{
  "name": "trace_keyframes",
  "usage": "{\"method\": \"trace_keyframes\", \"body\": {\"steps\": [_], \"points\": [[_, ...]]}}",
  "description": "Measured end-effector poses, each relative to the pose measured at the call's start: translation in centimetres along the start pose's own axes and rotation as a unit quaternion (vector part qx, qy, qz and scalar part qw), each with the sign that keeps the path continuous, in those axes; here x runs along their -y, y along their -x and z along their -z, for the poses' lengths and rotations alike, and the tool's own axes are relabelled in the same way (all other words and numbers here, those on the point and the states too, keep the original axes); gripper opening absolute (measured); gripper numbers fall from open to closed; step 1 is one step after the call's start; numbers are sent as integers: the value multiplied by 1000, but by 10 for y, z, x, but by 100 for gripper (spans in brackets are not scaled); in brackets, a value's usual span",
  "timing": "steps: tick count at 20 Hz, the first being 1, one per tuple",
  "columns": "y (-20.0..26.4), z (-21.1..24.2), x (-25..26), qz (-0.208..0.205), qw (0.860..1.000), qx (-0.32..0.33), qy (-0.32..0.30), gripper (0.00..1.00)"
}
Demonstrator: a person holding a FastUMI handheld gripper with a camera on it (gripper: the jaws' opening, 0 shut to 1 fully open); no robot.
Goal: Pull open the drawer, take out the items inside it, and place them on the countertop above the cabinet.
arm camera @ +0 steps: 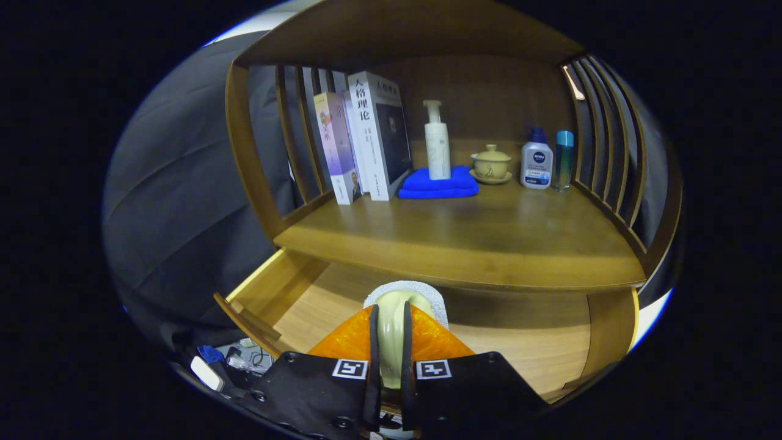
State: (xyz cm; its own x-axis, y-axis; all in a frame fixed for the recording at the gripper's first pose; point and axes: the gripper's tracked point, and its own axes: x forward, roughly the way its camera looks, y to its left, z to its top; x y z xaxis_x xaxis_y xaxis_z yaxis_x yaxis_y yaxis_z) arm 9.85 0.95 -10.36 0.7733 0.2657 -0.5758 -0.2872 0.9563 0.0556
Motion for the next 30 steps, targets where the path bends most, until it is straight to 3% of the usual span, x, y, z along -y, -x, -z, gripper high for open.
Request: {"method": "trace_keyframes", "body": {"steps": [6, 17, 27, 30], "points": [[16, -40, 3, 1, 999, 40, -23, 15], [-10, -117, 53, 63, 986, 89, -130, 15], [-59, -122, 78, 103, 981, 88, -138, 15], [-73, -119, 82, 105, 983, 82, -129, 22]]}}
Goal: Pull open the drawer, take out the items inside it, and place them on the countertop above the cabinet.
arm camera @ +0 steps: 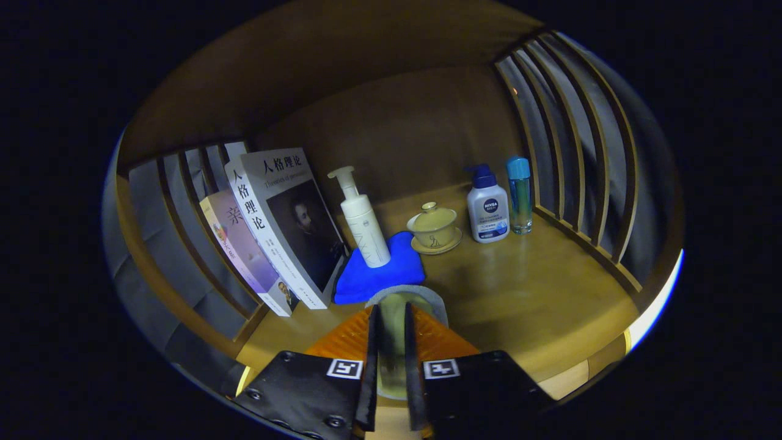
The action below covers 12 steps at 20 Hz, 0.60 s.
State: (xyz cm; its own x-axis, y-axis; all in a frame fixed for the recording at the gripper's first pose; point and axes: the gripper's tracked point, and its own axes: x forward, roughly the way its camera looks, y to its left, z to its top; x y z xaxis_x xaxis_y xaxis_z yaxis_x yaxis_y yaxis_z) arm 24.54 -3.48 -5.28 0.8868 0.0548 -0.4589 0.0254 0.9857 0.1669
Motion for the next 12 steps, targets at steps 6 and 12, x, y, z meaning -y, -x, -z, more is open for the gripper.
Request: {"method": "trace_keyframes", "body": {"steps": [6, 12], "points": [[18, -9, -4, 15, 995, 74, 65, 87], [86, -22, -30, -3, 980, 162, 117, 98]]}}
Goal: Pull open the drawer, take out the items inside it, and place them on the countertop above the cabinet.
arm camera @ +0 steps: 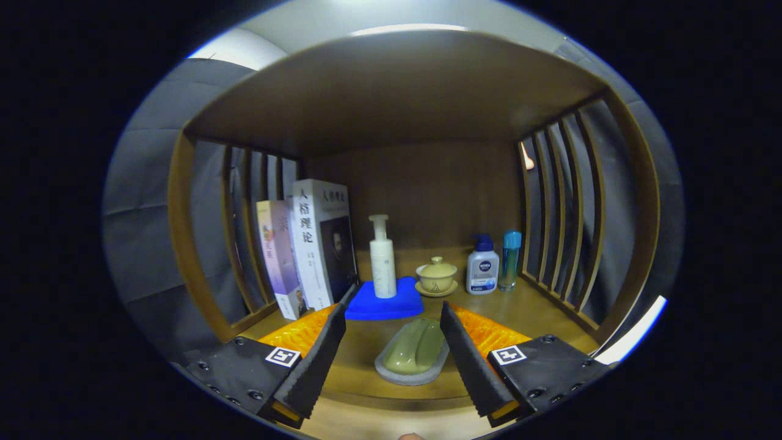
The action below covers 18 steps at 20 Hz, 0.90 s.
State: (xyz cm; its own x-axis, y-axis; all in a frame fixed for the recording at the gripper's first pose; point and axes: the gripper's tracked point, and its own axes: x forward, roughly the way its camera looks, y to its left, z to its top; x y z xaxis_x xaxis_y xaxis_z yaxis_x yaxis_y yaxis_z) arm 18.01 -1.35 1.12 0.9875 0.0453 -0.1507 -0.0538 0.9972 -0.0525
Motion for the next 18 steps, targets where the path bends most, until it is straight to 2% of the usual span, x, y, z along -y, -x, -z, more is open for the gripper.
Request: {"method": "trace_keyframes", "body": {"steps": [6, 7, 10, 14, 18], "points": [[66, 0, -17, -5, 999, 51, 10, 98], [75, 3, -18, 1, 998, 57, 16, 98], [113, 18, -8, 56, 995, 72, 41, 98], [139, 46, -23, 46, 996, 75, 5, 98], [156, 65, -19, 53, 996, 75, 12, 98]]}}
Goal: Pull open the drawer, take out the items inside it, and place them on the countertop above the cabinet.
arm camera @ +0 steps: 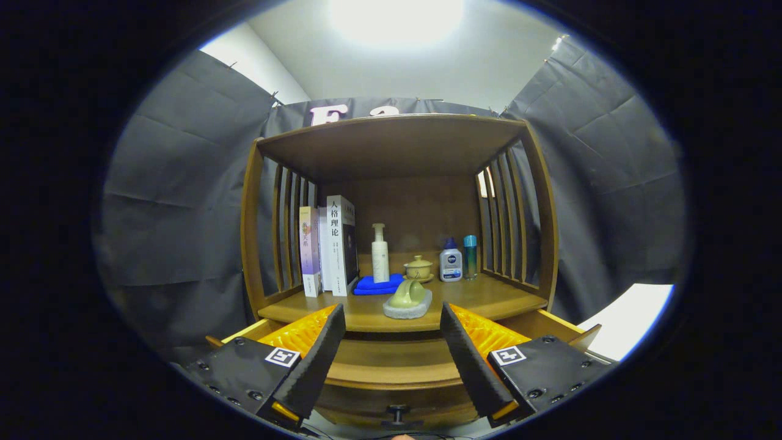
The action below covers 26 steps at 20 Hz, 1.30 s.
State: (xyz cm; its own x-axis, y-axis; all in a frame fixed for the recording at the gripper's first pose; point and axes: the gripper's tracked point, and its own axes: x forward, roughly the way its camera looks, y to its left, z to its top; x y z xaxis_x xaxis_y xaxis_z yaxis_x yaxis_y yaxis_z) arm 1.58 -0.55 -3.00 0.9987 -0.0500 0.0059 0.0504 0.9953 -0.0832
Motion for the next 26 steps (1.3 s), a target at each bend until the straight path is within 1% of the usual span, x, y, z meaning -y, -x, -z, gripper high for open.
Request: {"method": "trace_keyframes", "body": {"steps": [3, 8, 10, 20, 26], "points": [[14, 17, -1, -7, 1000, -9, 4, 98], [31, 43, -6, -23, 999, -16, 34, 98], [36, 53, -7, -26, 999, -19, 35, 98], [34, 125, -5, -27, 996, -77, 27, 98], [29, 154, -8, -34, 993, -103, 39, 98]]}}
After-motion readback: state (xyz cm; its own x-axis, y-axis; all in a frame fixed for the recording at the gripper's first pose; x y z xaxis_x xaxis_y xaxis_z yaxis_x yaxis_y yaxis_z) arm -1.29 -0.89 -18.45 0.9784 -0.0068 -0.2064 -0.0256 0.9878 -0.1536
